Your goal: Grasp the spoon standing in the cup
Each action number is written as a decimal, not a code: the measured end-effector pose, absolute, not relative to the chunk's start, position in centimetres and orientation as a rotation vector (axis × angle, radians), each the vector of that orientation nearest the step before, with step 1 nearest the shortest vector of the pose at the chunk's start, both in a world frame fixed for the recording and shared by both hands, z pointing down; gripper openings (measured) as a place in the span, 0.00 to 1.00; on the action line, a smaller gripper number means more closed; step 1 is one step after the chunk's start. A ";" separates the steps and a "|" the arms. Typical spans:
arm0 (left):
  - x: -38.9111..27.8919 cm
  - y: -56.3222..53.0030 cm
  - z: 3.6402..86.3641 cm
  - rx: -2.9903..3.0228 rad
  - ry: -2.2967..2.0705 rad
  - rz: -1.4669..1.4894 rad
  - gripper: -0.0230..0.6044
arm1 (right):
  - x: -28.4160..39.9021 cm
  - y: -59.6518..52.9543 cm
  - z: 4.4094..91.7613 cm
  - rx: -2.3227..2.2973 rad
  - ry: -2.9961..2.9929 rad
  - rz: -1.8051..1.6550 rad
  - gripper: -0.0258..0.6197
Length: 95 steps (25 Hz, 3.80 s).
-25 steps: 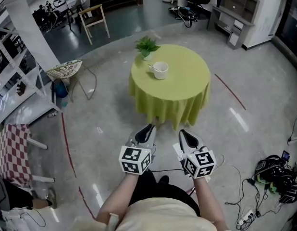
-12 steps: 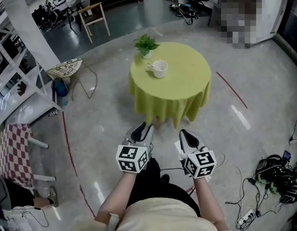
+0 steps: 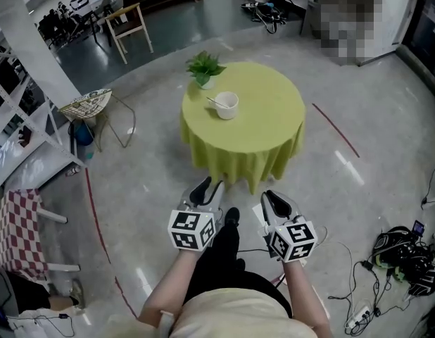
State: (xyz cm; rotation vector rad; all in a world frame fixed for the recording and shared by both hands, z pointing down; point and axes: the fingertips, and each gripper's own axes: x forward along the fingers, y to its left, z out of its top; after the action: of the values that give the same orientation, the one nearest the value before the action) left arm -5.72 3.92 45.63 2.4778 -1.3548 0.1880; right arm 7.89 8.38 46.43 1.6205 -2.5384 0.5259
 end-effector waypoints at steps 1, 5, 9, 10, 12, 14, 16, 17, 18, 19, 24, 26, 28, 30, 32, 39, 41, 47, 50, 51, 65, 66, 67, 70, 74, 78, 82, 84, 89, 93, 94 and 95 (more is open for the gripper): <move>-5.4 3.3 45.7 2.478 -1.349 0.189 0.27 | 8.1 8.0 46.5 1.624 -2.532 0.528 0.10; -4.3 0.6 45.9 2.483 -1.331 0.197 0.28 | 8.8 5.9 46.8 1.632 -2.519 0.535 0.11; -3.7 -2.3 46.6 2.478 -1.311 0.206 0.29 | 8.9 3.3 47.5 1.626 -2.513 0.562 0.12; -3.7 -3.0 46.9 2.474 -1.308 0.207 0.29 | 8.9 2.6 47.7 1.624 -2.514 0.569 0.12; -3.6 -4.6 47.5 2.464 -1.306 0.212 0.29 | 8.8 1.2 48.1 1.618 -2.514 0.584 0.12; -3.6 -6.2 47.9 2.450 -1.304 0.213 0.29 | 8.6 -0.1 48.5 1.603 -2.507 0.600 0.12; -3.8 -7.9 48.3 2.432 -1.304 0.210 0.29 | 8.4 -1.5 49.0 1.581 -2.499 0.620 0.12; -4.0 -8.8 48.4 2.427 -1.306 0.209 0.29 | 8.2 -2.2 49.2 1.569 -2.498 0.628 0.12; -4.1 -9.7 48.5 2.422 -1.310 0.210 0.29 | 8.0 -3.0 49.3 1.556 -2.498 0.635 0.12; -4.3 -10.6 48.6 2.417 -1.314 0.211 0.29 | 7.8 -3.8 49.5 1.544 -2.500 0.642 0.12; -5.3 -14.8 49.0 2.385 -1.326 0.209 0.29 | 6.9 -7.5 50.0 1.507 -2.501 0.661 0.12; -5.6 -16.2 49.2 2.376 -1.327 0.208 0.29 | 6.5 -8.9 50.1 1.498 -2.499 0.668 0.11; -5.9 -17.5 49.4 2.368 -1.324 0.206 0.29 | 6.3 -10.3 50.3 1.491 -2.496 0.674 0.10; -6.1 -18.8 49.6 2.361 -1.320 0.207 0.29 | 6.3 -11.5 50.4 1.493 -2.488 0.681 0.09; -6.3 -20.0 49.8 2.354 -1.317 0.209 0.29 | 6.3 -12.7 50.6 1.497 -2.482 0.693 0.08; -6.8 -24.2 50.8 2.321 -1.319 0.226 0.29 | 6.1 -16.7 50.9 1.495 -2.477 0.717 0.04; -6.9 -25.3 51.0 2.315 -1.319 0.237 0.29 | 6.1 -17.7 50.9 1.491 -2.482 0.718 0.04; -6.9 -27.8 52.0 2.276 -1.331 0.262 0.29 | 5.9 -20.0 51.1 1.459 -2.483 0.704 0.04; -6.7 -28.9 52.8 2.251 -1.327 0.261 0.29 | 5.8 -20.9 51.2 1.458 -2.484 0.714 0.04; -6.7 -29.3 53.0 2.245 -1.326 0.262 0.29 | 5.8 -21.1 51.4 1.456 -2.483 0.719 0.04; -6.3 -33.4 54.6 2.163 -1.336 0.238 0.25 | 5.7 -24.2 52.7 1.426 -2.465 0.772 0.04; -6.2 -33.6 54.6 2.164 -1.334 0.239 0.24 | 5.7 -24.4 52.8 1.427 -2.463 0.775 0.04; -6.2 -33.8 54.6 2.166 -1.334 0.241 0.23 | 5.7 -24.5 52.9 1.427 -2.460 0.779 0.04; -6.1 -34.3 54.6 2.168 -1.332 0.242 0.17 | 5.7 -24.7 53.1 1.432 -2.451 0.788 0.04; -5.8 -34.6 54.6 2.168 -1.315 0.232 0.13 | 5.9 -24.9 53.3 1.449 -2.436 0.795 0.04; -5.9 -34.8 54.4 2.171 -1.309 0.225 0.08 | 6.0 -24.8 53.3 1.469 -2.425 0.805 0.04; -5.9 -34.8 54.2 2.174 -1.299 0.210 0.07 | 6.0 -24.6 53.2 1.483 -2.419 0.807 0.04; -5.8 -34.8 54.0 2.176 -1.296 0.200 0.07 | 6.0 -24.5 53.0 1.488 -2.418 0.803 0.04; -5.4 -34.6 53.6 2.187 -1.284 0.181 0.05 | 6.3 -24.0 53.0 1.500 -2.401 0.804 0.04; -5.4 -34.5 53.1 2.201 -1.284 0.170 0.05 | 6.3 -23.7 52.9 1.502 -2.399 0.800 0.04; -5.4 -34.4 52.9 2.202 -1.285 0.165 0.05 | 6.3 -23.6 52.8 1.503 -2.400 0.800 0.04; -5.6 -34.3 52.7 2.203 -1.287 0.159 0.05 | 6.2 -23.6 52.8 1.504 -2.402 0.799 0.04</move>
State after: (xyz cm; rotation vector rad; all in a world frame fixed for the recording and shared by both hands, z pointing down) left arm -5.57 -34.25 52.71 2.2033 -1.2875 0.1594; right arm 6.24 -23.56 52.75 1.5042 -2.4019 0.7986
